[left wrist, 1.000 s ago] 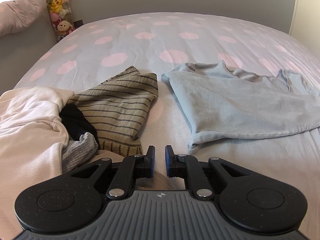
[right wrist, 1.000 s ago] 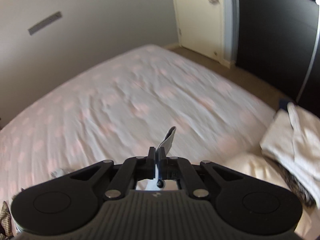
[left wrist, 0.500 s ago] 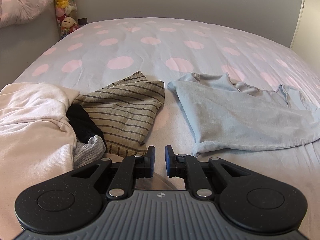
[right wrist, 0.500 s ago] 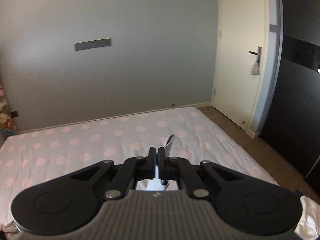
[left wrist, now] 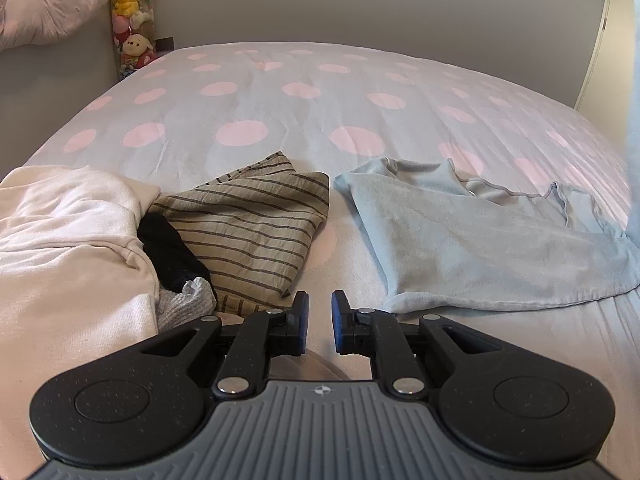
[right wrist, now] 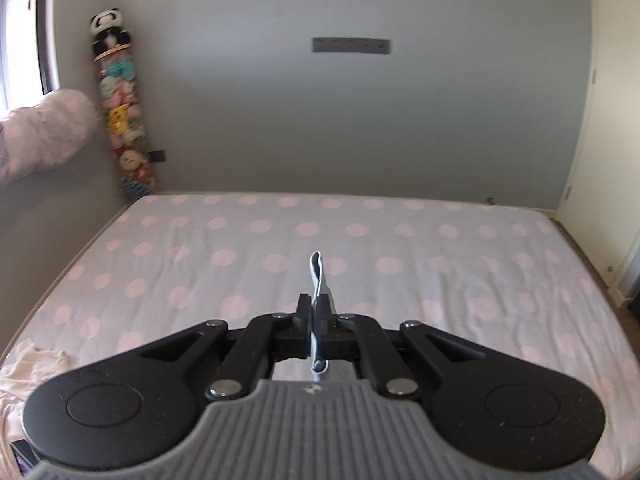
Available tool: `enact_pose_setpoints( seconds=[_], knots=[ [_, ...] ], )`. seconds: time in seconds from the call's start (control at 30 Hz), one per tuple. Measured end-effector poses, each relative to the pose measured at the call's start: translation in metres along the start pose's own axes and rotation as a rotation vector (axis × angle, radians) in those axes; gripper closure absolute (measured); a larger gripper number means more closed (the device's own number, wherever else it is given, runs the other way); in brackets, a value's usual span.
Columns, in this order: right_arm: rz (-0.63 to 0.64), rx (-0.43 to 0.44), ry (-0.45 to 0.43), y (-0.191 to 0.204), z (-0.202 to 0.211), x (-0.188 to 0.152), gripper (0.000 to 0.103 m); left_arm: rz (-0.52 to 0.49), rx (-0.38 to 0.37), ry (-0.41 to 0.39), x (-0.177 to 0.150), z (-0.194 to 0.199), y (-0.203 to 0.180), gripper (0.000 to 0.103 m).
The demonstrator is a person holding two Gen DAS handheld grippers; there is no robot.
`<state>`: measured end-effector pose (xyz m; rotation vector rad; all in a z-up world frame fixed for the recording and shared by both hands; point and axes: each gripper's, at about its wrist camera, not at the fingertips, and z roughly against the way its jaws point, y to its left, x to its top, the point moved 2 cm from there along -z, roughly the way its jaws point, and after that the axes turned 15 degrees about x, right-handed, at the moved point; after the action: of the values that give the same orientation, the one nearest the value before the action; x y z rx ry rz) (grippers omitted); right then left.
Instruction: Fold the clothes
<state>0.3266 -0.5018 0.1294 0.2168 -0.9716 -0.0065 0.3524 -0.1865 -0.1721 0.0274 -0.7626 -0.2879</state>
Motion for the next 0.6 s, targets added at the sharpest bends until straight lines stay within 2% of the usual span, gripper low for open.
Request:
enact_pose_setpoints(
  seconds=[0.23,0.5,0.6],
  knots=[
    [0.007,0.111,0.072,0.053,-0.062,-0.028,0.1,0.005,-0.009,0.001,0.001,-0.002,0.001,0.092],
    [-0.009,0.158,0.187,0.084,-0.149,-0.08,0.1,0.028,-0.014,0.002,0.001,-0.005,0.007,0.092],
    [0.001,0.203,0.242,0.097,-0.18,-0.103,0.1,0.039,-0.009,0.013,0.0,-0.01,0.009,0.092]
  ],
)
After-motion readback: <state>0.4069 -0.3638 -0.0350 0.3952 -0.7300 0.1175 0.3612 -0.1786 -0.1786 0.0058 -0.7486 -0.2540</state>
